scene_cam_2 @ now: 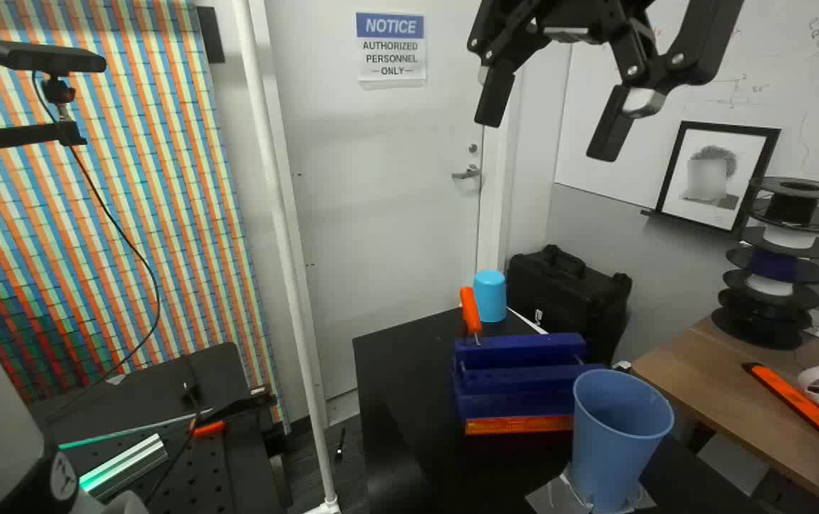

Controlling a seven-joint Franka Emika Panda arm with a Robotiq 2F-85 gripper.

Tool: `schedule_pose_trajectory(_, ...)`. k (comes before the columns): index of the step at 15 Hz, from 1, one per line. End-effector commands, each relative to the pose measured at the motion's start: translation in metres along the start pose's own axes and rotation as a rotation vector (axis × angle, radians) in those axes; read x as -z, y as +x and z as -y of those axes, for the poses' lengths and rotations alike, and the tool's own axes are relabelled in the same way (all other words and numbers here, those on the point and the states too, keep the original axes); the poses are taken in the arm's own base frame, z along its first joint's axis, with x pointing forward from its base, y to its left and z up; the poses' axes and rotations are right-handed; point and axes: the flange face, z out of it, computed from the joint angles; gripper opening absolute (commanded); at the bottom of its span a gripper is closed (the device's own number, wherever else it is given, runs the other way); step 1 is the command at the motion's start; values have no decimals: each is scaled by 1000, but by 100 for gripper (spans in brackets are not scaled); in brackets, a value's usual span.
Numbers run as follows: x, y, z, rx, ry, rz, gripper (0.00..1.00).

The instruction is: Put the red object on the blue rack in the cup

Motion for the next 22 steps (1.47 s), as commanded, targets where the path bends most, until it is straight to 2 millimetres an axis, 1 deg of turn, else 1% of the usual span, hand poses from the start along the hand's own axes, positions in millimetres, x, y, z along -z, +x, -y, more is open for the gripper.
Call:
schedule_pose_trajectory(1, 2, 0, 0, 0, -1, -3, 100)
schedule_pose_trajectory(4, 6, -1, 0, 0, -3, -10, 100)
schedule_pose_trajectory(11, 6, -1, 0, -1, -3, -10, 100)
schedule_pose_trajectory(13, -1, 12, 4, 47, -56, -16, 100)
schedule_pose_trajectory(15, -13, 31, 11, 118, -97, -20, 100)
schedule_pose_trajectory(17, -32, 51, 22, 209, -116, -26, 100)
schedule_pose_trajectory(20, -73, 83, 45, 376, -91, 11, 100)
schedule_pose_trajectory(22, -97, 96, 56, 481, -71, 61, 100)
